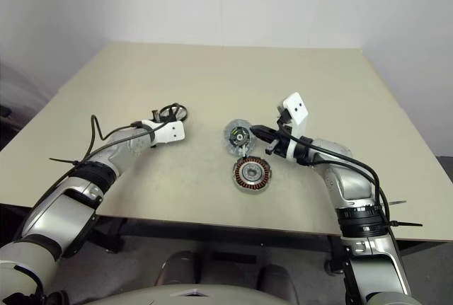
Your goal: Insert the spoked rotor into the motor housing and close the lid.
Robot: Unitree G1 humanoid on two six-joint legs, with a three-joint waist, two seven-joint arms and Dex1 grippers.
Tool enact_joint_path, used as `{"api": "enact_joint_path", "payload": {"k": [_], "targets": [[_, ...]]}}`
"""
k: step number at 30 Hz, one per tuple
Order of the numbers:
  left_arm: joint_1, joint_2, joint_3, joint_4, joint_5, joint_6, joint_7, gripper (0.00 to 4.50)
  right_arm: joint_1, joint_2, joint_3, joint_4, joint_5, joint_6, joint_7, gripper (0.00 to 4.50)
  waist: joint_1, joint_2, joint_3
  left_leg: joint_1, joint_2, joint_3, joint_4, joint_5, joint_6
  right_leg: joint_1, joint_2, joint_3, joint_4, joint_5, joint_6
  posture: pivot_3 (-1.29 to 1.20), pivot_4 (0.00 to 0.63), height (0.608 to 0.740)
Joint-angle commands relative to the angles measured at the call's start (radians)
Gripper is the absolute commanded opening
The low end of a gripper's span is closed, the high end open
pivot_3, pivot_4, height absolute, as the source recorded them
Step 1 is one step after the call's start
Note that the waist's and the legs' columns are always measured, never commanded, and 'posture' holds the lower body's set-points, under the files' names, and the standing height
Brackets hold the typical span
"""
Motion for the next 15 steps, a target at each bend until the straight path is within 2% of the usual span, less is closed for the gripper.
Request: {"api": "enact_joint_path", "payload": {"k": [1,15], "targets": [[0.002,0.006,-0.009,-0.006,0.009,0.001,0.004,0.89,-0.016,0.000,-0.019,-0.032,0.014,-0.020,0.000,0.00,0.000,0.000,0.000,0.000,0.000,0.000,0.000,0.000,0.000,0.000,0.000,0.000,0.000,0.000,0.000,0.00,0.000,0.740],[0.009,0.019,0.049,-0.032,-0.045,0.011,0.040,0.89,-0.016,0.000,-0.015,-0.020,0.010,-0.032,0.004,0.00,0.000,0.001,0.000,-0.002,0.000,0.000,-0.001,0.000,0.000,-0.002,0.000,0.000,-0.001,0.000,0.000,0.00,0.000,0.740]]}}
